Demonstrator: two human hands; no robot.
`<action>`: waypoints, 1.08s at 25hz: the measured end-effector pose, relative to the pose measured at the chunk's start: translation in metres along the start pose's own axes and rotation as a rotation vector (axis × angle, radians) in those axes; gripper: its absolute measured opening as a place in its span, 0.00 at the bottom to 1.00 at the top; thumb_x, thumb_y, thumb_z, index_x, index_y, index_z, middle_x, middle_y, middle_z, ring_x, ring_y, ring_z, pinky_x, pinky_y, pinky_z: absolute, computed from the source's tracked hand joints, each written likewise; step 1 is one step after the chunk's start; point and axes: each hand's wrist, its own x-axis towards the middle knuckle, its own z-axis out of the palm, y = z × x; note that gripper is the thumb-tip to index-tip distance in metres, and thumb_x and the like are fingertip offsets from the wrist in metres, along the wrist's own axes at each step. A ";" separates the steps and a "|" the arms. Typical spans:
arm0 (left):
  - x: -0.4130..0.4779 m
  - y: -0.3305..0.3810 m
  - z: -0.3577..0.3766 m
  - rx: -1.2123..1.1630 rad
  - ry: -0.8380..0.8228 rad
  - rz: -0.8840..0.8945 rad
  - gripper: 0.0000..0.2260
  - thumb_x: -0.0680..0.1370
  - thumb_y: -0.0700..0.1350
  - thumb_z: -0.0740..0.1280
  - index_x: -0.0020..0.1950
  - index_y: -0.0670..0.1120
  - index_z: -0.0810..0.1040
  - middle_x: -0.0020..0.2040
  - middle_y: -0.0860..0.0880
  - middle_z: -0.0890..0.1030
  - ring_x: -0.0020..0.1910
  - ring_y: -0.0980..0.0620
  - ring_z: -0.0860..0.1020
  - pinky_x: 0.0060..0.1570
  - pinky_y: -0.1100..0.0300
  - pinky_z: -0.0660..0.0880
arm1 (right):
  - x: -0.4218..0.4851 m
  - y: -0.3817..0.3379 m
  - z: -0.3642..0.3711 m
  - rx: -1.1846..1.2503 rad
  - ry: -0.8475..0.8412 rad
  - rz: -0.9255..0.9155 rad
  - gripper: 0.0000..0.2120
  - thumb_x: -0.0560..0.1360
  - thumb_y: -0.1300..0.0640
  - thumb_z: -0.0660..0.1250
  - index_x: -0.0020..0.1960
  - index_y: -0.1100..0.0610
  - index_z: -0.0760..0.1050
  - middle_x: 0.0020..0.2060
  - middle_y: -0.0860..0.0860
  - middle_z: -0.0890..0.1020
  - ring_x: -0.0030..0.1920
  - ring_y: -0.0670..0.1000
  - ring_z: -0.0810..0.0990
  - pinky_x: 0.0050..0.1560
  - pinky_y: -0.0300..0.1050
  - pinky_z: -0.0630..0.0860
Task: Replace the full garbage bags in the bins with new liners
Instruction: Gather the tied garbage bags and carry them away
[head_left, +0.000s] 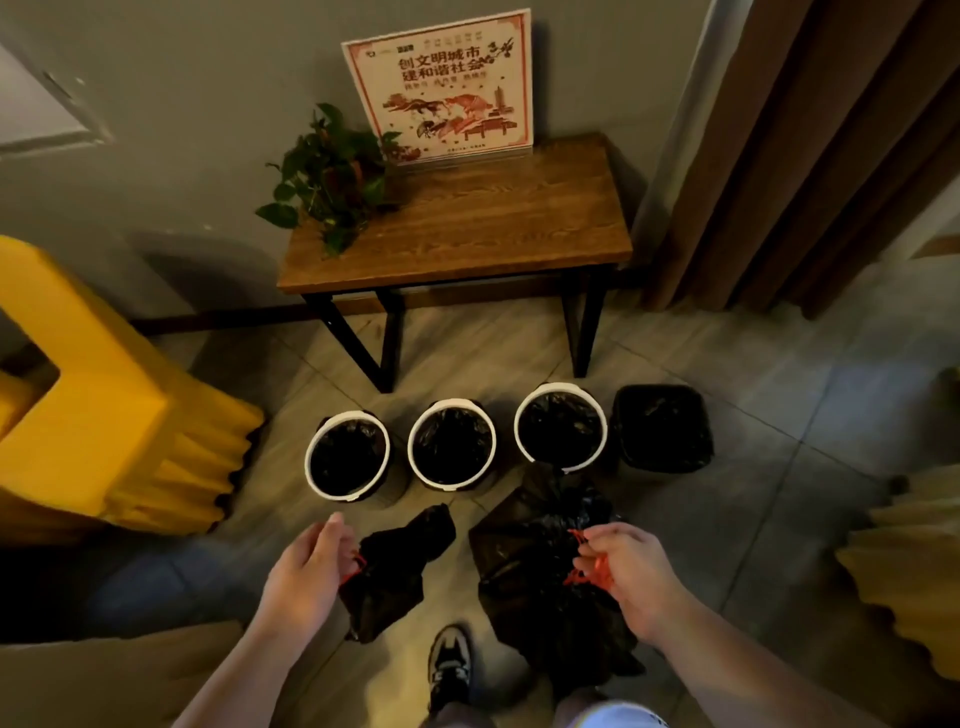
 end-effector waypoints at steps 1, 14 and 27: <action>0.003 0.004 0.004 0.043 -0.014 0.014 0.14 0.84 0.57 0.64 0.54 0.49 0.84 0.47 0.44 0.86 0.48 0.45 0.84 0.51 0.50 0.80 | -0.003 0.000 -0.002 -0.008 0.004 0.001 0.10 0.76 0.68 0.69 0.43 0.57 0.87 0.41 0.59 0.88 0.42 0.60 0.89 0.42 0.50 0.83; 0.045 0.044 0.093 0.588 -0.585 0.246 0.05 0.82 0.43 0.70 0.50 0.54 0.83 0.42 0.48 0.86 0.44 0.48 0.85 0.47 0.51 0.83 | -0.083 0.039 -0.030 0.194 0.475 -0.105 0.08 0.74 0.65 0.66 0.43 0.57 0.84 0.41 0.57 0.86 0.39 0.55 0.84 0.45 0.54 0.85; -0.009 0.075 0.201 0.920 -1.090 0.576 0.04 0.82 0.44 0.69 0.51 0.48 0.85 0.47 0.47 0.88 0.45 0.47 0.87 0.47 0.51 0.81 | -0.257 0.186 -0.052 0.644 1.036 -0.173 0.10 0.75 0.70 0.68 0.41 0.58 0.83 0.35 0.54 0.84 0.34 0.50 0.82 0.33 0.42 0.79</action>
